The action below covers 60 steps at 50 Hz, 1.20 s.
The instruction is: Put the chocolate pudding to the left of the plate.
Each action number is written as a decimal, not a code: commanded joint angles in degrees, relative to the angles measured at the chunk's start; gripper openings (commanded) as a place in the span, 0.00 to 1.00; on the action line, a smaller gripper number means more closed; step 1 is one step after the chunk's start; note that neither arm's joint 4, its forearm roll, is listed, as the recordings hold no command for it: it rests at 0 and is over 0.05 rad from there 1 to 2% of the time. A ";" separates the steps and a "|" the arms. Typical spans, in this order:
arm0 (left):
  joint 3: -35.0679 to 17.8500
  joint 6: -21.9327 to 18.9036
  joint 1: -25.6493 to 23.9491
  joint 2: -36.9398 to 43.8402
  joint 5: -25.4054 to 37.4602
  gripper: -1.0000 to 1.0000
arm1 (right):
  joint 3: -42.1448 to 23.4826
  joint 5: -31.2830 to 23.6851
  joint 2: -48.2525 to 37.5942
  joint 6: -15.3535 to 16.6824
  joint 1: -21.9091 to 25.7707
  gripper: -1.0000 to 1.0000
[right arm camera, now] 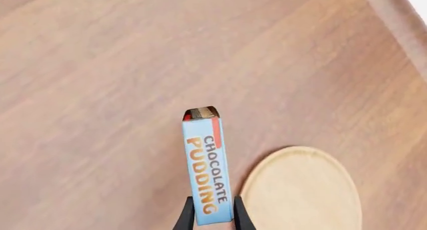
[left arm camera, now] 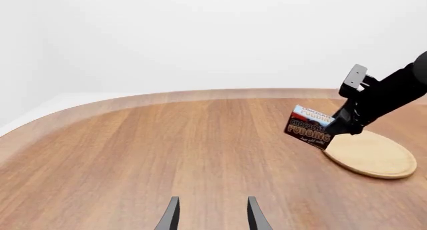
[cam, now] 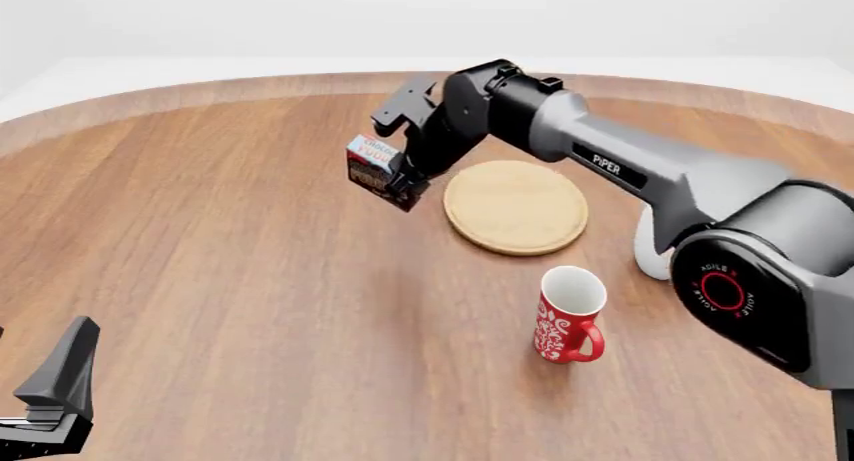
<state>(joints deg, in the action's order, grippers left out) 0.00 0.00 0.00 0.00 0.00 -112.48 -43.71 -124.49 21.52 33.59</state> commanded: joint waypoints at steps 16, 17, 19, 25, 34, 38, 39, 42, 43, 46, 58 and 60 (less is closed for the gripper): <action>0.00 0.00 0.00 0.00 0.00 1.00 | -20.13 -7.84 -15.21 0.04 -0.79 0.00; 0.00 0.00 0.00 0.00 0.00 1.00 | -20.85 -8.18 -15.78 0.04 -0.83 0.00; 0.00 0.00 0.00 0.00 0.00 1.00 | -22.47 -9.00 -16.79 0.06 -0.83 0.00; 0.00 0.00 0.00 0.00 0.00 1.00 | -28.11 -11.81 -20.40 0.52 -1.01 0.00; 0.00 0.00 0.00 0.00 0.00 1.00 | -39.60 -17.72 -26.87 1.24 -1.31 0.00; 0.00 0.00 0.00 0.00 0.00 1.00 | -44.80 -20.60 -29.75 1.39 -1.46 0.00; 0.00 0.00 0.00 0.00 0.00 1.00 | -46.21 -21.43 -30.49 1.47 -1.45 0.00; 0.00 0.00 0.00 0.00 0.00 1.00 | -48.78 -22.86 -31.82 1.69 -1.54 0.00; 0.00 0.00 0.00 0.00 0.00 1.00 | -49.13 -23.01 -32.07 1.82 -1.64 0.00; 0.00 0.00 0.00 0.00 0.00 1.00 | -49.41 -23.17 -32.35 1.88 -1.70 0.00; 0.00 0.00 0.00 0.00 0.00 1.00 | -49.51 -22.94 -32.99 2.06 -1.57 0.00; 0.00 0.00 0.00 0.00 0.00 1.00 | -49.50 -23.04 -33.00 1.98 -1.45 0.00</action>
<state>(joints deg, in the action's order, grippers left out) 0.00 0.00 0.00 0.00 0.00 -160.01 -65.78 -156.25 24.17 32.00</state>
